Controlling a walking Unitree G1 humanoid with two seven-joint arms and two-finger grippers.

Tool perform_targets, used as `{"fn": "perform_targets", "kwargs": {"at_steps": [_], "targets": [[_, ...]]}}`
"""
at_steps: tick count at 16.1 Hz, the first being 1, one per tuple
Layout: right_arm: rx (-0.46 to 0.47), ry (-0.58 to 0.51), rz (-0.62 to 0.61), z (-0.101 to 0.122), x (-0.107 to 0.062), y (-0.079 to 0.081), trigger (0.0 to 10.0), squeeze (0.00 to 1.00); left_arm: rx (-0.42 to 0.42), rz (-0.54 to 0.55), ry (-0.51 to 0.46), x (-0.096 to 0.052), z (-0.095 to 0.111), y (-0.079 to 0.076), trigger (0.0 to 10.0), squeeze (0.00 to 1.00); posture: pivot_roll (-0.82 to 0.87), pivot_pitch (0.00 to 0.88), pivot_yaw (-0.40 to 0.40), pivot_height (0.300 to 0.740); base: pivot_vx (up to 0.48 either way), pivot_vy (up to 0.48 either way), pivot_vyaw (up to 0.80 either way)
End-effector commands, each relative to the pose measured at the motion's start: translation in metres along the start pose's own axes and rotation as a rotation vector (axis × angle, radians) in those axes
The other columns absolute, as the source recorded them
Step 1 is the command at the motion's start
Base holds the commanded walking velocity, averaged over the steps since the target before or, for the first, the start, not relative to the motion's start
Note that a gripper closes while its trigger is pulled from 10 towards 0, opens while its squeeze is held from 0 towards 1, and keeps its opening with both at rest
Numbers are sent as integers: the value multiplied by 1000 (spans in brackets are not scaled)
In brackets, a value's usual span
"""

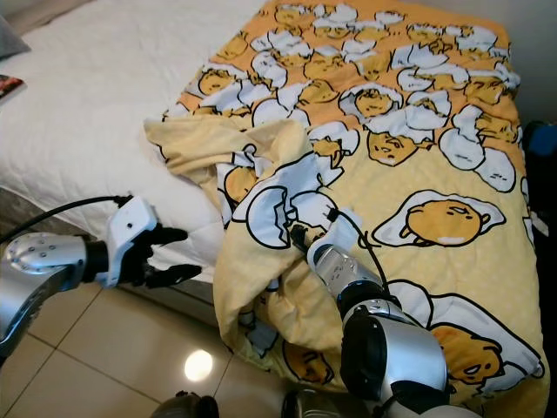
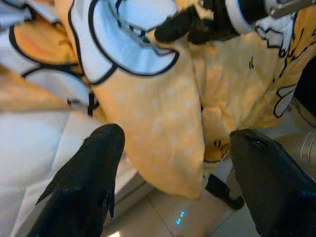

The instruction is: Clean up the room

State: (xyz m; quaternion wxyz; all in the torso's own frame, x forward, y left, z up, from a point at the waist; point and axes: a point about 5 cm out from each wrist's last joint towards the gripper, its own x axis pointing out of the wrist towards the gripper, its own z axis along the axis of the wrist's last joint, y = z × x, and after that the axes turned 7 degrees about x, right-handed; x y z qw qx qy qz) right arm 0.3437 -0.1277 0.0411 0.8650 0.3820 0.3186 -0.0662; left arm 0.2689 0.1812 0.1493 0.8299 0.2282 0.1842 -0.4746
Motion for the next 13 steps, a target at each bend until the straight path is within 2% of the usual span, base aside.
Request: {"fn": "perform_targets", "kwargs": {"at_steps": [1,2,3,5,9,11,13], "targets": [[68,44,-31,-13,0,-10,3804,0,12,15,5,-5,2,0,10000,0,24,201,-8,740,0,0,0],[137,36,-1,-12,0,-8,1176,0,11,19,9,-7,1,-1,10000,0,29,210,-13,740,0,0,0],[173,26,42,-10,0,-4,0,0,11,19,9,-7,1,-1,10000,0,31,212,-18,740,0,0,0],[206,15,138,-6,0,6,0,0,9,28,13,-8,1,-1,10000,0,33,209,-28,740,0,0,0],[190,-6,288,1,-2,18,0,0,7,34,11,-8,2,-2,10000,0,20,193,-36,740,0,0,0],[181,-15,314,3,-3,17,0,0,13,35,16,-6,2,-2,10000,0,15,186,-47,740,0,0,0],[159,-15,309,4,-3,9,0,0,19,40,16,-4,3,-2,10000,0,11,184,-53,740,0,0,0]]}}
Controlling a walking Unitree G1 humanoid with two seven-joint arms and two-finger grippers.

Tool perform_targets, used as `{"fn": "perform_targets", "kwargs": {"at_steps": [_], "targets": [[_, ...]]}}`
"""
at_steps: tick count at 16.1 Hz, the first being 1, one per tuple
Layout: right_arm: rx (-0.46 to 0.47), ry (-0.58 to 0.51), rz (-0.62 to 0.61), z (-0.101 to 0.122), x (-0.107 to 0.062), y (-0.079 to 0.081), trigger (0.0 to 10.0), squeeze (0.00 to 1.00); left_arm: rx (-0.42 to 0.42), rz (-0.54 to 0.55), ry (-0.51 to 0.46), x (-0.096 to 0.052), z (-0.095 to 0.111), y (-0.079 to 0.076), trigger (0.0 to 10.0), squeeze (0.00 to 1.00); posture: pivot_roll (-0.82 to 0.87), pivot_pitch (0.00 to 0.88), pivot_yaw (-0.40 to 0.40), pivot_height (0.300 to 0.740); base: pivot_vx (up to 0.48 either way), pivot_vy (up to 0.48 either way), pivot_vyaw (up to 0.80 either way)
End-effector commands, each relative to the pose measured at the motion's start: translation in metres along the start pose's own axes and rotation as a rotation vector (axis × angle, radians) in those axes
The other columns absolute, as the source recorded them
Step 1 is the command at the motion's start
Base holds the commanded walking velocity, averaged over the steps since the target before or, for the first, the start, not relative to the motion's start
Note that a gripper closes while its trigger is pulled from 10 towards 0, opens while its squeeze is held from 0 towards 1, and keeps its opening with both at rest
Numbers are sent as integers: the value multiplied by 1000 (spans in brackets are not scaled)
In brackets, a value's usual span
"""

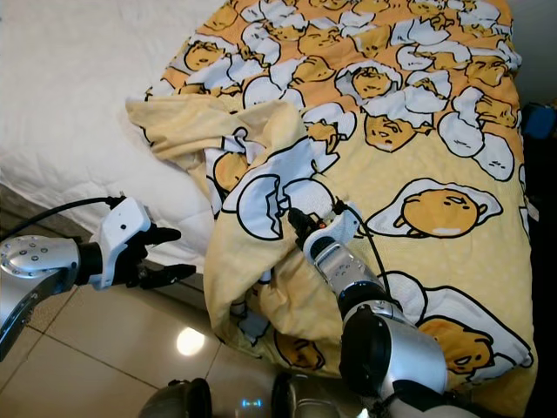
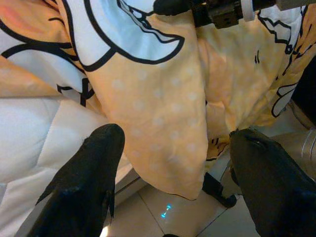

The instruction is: Clean up the room

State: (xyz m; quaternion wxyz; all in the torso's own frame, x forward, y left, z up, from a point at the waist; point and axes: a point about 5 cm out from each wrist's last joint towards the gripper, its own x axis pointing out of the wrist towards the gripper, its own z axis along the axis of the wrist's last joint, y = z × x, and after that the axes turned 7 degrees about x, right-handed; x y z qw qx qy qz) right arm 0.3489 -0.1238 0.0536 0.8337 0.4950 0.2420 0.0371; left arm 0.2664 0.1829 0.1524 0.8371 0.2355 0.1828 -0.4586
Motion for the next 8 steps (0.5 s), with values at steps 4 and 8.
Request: {"fn": "perform_targets", "kwargs": {"at_steps": [4,8], "targets": [[-16,2,14,0,-4,-8,0,0,9,-20,10,0,-1,-6,10000,0,1,184,-51,740,0,0,0],[-30,3,37,-1,-3,-5,0,0,6,-25,5,2,0,-6,10000,0,-4,177,-48,740,0,0,0]]}}
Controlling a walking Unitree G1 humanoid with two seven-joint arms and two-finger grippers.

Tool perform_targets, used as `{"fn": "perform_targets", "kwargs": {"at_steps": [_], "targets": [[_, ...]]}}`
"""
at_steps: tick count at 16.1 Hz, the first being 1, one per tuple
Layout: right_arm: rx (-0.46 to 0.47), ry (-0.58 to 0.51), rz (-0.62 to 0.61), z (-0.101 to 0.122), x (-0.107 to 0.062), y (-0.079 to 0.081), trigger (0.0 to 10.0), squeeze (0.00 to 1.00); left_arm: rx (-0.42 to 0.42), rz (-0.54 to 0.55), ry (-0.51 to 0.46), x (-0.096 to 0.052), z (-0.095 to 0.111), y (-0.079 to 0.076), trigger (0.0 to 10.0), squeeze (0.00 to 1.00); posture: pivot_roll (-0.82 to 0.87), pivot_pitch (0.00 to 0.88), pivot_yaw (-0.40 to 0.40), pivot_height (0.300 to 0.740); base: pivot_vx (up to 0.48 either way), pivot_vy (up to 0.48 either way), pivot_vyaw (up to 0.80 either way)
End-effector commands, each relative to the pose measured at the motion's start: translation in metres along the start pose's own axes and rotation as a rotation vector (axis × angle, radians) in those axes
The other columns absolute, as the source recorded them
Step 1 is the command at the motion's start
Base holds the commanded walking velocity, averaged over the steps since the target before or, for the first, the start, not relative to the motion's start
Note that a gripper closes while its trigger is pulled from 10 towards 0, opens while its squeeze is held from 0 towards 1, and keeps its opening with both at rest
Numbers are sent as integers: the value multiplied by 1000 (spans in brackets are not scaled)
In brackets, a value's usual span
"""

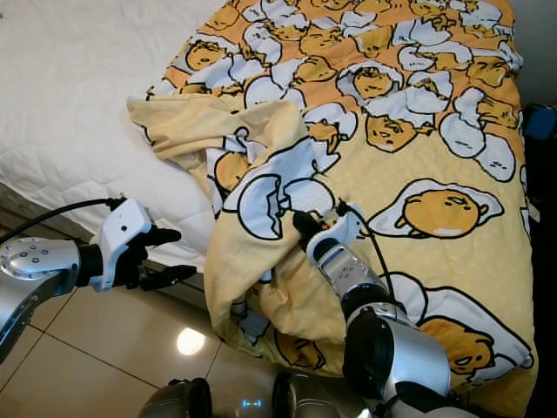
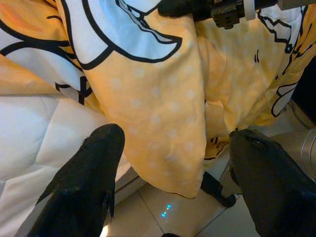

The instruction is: Clean up the room

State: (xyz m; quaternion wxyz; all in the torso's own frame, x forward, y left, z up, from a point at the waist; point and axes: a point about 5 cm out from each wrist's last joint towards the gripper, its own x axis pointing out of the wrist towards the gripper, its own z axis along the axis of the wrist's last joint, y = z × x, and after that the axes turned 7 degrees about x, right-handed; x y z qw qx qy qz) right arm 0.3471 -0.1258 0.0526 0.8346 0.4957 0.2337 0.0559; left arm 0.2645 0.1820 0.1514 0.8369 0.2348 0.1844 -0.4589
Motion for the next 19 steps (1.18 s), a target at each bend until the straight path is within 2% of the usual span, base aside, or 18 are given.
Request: {"fn": "perform_targets", "kwargs": {"at_steps": [1,6,10,12,14,16,17,18,19], "targets": [[-26,1,-1,-2,-1,-2,0,0,8,-23,2,2,0,-4,10000,0,-5,178,-48,740,0,0,0],[-50,12,17,-4,-1,-2,0,0,3,-15,0,2,0,-2,10000,0,-11,169,-50,740,0,0,0],[-192,70,127,-7,0,8,0,0,-42,62,-37,0,-1,1,10000,0,-7,127,-56,740,0,0,0],[-266,117,239,-13,3,23,0,0,-66,113,-55,-5,-3,0,10000,0,-11,90,-36,740,0,0,0],[-388,179,370,-24,6,46,0,0,-99,207,-86,-20,-4,8,10000,0,-22,62,-9,740,0,0,0],[-475,229,453,-37,8,63,0,0,-113,315,-114,-33,1,23,10000,0,-23,43,9,740,0,0,0],[-514,285,536,-54,9,79,0,0,-98,398,-126,-43,6,36,10000,0,-17,40,15,740,0,0,0],[-526,305,563,-60,9,84,0,0,-93,428,-128,-46,8,40,10000,0,-17,40,15,740,0,0,0],[-605,379,649,-83,7,100,0,0,-83,535,-121,-59,11,57,10000,0,-5,33,24,740,0,0,0]]}}
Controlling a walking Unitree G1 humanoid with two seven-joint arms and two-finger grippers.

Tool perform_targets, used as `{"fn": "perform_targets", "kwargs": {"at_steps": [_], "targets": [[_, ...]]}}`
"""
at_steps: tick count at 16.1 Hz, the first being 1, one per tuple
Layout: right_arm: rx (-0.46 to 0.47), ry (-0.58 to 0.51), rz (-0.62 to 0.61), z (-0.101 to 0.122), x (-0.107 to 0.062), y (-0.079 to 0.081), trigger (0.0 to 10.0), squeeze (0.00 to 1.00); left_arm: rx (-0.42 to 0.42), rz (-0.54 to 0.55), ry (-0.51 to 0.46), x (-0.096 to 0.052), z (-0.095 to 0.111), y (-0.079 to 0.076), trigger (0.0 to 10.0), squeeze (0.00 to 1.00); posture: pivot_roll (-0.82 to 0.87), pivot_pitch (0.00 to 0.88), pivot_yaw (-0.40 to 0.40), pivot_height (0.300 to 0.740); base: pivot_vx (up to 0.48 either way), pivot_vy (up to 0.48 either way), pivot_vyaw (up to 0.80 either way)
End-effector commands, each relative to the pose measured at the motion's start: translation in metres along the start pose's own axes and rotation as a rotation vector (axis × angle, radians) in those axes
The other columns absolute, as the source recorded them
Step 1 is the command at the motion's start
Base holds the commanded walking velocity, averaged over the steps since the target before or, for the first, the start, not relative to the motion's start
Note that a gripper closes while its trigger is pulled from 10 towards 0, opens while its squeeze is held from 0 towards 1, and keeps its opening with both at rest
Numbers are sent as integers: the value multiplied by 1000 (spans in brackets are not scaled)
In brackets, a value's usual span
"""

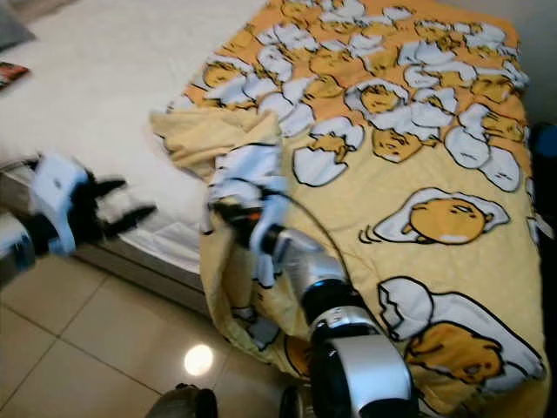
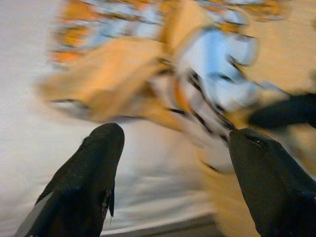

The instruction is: Clean up the room

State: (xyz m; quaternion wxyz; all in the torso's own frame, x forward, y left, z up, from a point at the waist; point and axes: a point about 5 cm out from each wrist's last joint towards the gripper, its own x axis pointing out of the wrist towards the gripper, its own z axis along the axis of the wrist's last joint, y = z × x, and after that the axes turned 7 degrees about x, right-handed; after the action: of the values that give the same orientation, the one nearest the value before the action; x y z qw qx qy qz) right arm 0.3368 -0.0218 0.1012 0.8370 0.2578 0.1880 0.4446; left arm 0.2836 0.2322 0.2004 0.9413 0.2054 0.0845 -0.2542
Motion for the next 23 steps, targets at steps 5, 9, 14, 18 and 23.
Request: {"fn": "perform_targets", "kwargs": {"at_steps": [5,9,14,18,23], "targets": [[-182,221,248,-44,34,55,0,0,13,172,14,-10,7,35,10000,0,14,23,24,740,0,0,0],[-231,290,320,-62,37,71,10000,0,3,124,38,-5,1,26,10000,0,19,19,37,740,0,0,0],[-179,334,356,-68,28,68,10000,1000,10,82,46,-2,4,28,10000,0,28,42,46,740,0,0,0],[-198,391,339,-69,13,53,10000,1000,8,66,49,0,3,26,10000,0,24,39,44,740,0,0,0],[-204,441,149,-75,-24,11,10000,1000,7,49,62,2,0,22,10000,0,21,40,44,740,0,0,0]]}}
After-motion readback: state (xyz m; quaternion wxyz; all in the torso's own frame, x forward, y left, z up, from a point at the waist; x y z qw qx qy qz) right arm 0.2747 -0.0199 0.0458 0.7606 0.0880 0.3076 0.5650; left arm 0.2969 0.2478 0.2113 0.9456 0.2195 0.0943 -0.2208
